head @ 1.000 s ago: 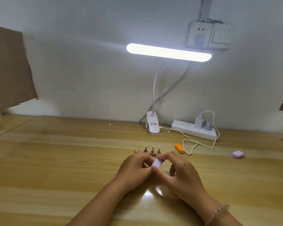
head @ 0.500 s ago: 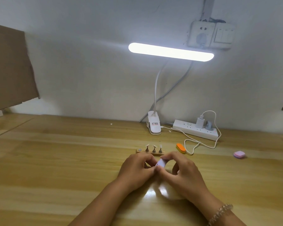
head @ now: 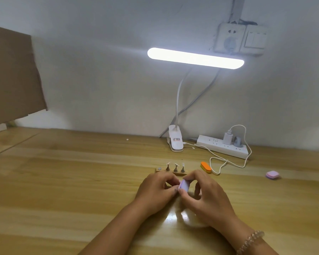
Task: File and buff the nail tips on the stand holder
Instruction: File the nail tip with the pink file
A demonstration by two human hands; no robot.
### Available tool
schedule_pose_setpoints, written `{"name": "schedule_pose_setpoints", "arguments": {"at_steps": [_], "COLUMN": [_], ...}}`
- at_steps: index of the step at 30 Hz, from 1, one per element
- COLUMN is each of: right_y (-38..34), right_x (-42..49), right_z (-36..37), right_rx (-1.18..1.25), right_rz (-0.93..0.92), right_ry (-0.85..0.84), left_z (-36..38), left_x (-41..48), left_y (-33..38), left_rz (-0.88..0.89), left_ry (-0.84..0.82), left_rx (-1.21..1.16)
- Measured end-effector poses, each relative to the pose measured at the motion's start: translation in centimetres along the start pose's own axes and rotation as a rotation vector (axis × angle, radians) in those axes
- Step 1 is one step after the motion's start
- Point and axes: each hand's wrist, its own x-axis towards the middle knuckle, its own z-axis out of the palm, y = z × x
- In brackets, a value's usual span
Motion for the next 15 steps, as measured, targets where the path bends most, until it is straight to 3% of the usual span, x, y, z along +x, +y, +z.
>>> {"name": "schedule_pose_setpoints", "arguments": {"at_steps": [6, 10, 15], "right_y": [-0.43, 0.47, -0.43], "right_x": [-0.28, 0.38, -0.21], "right_z": [0.23, -0.05, 0.03], "right_rx": [-0.067, -0.049, -0.047], "right_rz": [-0.084, 0.024, -0.075], "right_ry": [0.009, 0.073, 0.022], "left_z": [-0.02, 0.02, -0.1], "left_x": [0.01, 0.12, 0.05], "left_y": [-0.16, -0.16, -0.34], "left_rz": [-0.001, -0.006, -0.019], "left_ry": [-0.002, 0.012, 0.003], "left_rx": [-0.032, -0.038, -0.095]}}
